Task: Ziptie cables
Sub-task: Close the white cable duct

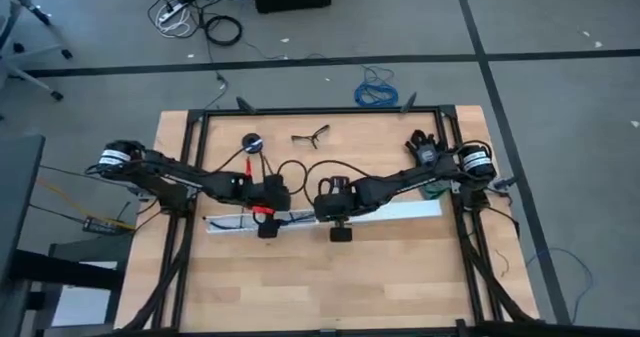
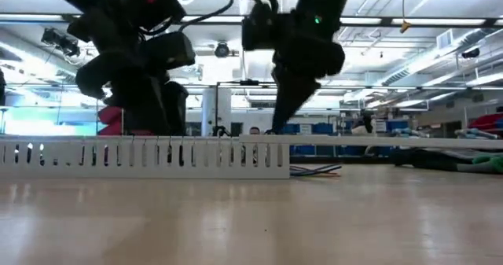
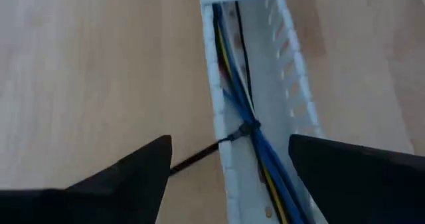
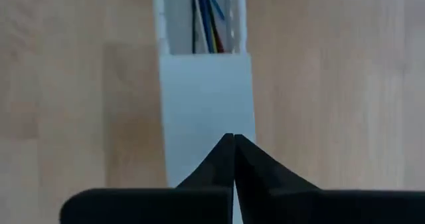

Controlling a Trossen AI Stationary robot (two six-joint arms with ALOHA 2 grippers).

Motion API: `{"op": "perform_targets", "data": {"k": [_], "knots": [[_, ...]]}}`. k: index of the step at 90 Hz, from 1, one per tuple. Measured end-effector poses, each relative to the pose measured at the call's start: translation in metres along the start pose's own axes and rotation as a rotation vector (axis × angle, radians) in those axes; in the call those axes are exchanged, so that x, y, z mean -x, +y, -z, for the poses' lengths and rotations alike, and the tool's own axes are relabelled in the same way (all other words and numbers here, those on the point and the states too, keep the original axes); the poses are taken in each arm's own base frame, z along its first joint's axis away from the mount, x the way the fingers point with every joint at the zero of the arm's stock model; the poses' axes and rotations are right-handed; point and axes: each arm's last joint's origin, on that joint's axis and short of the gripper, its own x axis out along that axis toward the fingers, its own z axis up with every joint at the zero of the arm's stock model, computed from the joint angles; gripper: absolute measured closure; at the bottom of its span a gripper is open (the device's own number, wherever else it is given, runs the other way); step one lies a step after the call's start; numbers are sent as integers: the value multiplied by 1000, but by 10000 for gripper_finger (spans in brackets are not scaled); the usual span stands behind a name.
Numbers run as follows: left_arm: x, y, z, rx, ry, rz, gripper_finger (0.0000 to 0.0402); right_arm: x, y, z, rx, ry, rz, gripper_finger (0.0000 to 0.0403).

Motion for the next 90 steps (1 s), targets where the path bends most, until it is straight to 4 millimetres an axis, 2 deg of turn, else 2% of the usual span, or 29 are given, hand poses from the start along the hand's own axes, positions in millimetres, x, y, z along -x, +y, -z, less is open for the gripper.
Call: {"op": "perform_targets", "data": {"k": [31,44,62,72,90], "knots": [[4,4,-7,16,-65,51,104,-7,-5,4,-18,-10,-18,402],[6,4,-12,51,-115,156,104,-7,-7,2,-13,-15,-17,403],[6,4,-13,65,-120,164,104,-7,-7,2,-4,-19,-17,403],[4,4,-14,65,-127,157,104,-7,-7,1,2,-27,-17,403],[-13,4,-11,71,-107,137,103,-7,-7,1,2,-27,-21,403]]}}
